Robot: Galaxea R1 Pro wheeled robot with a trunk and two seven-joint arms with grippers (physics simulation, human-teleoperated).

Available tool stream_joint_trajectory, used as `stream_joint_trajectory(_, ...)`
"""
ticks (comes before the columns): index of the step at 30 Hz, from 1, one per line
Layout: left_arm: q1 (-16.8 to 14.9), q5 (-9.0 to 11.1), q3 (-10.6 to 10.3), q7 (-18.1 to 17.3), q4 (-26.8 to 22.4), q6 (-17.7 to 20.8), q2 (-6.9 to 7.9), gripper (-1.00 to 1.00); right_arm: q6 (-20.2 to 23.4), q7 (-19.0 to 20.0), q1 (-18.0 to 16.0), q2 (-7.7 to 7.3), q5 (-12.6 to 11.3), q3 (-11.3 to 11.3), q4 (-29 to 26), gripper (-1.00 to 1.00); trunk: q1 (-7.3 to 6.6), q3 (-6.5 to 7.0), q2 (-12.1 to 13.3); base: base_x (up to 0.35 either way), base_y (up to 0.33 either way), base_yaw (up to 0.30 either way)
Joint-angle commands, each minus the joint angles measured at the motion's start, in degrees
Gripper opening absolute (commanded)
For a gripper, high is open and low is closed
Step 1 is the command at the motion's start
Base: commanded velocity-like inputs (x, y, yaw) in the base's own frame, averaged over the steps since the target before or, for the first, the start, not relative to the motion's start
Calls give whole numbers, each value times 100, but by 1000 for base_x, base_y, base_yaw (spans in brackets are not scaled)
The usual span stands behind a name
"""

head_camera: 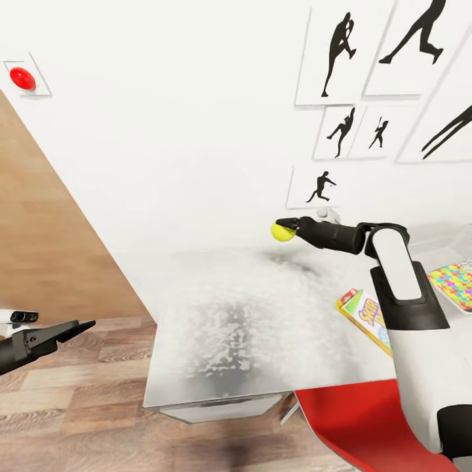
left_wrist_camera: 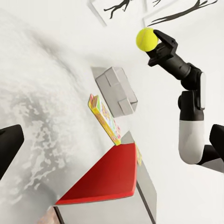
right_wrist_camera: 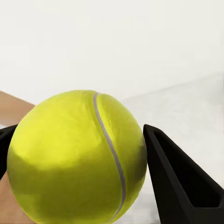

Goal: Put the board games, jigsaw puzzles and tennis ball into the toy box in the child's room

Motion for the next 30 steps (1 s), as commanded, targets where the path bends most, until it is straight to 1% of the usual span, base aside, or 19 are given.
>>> stream_joint_trajectory(1, -4, -4, 0, -24, -1, 61, 2, 100, 5, -73, -2, -16, -96, 15, -20, -100, 3, -9, -10, 0, 0, 0)
stream_joint_trajectory(16, 0, 1, 6, -24, -1, 61, 2, 100, 5, -80, 38, -31, -142, 18, -81, -100, 3, -5, -10, 0, 0, 0)
stream_joint_trajectory(22, 1, 2, 4, -24, -1, 61, 2, 100, 5, -81, 38, -36, -143, 18, -457, -100, 3, 40, -10, 0, 0, 0)
stream_joint_trajectory(28, 4, 7, 7, -24, -1, 61, 3, 100, 5, -81, 38, -37, -144, 25, -598, -100, 3, 96, -10, 0, 0, 0)
stream_joint_trajectory(30, 4, 9, 46, -24, -1, 61, 5, 100, 5, -81, 38, -37, -145, 26, -651, -100, 3, 115, -10, -4, -17, 0)
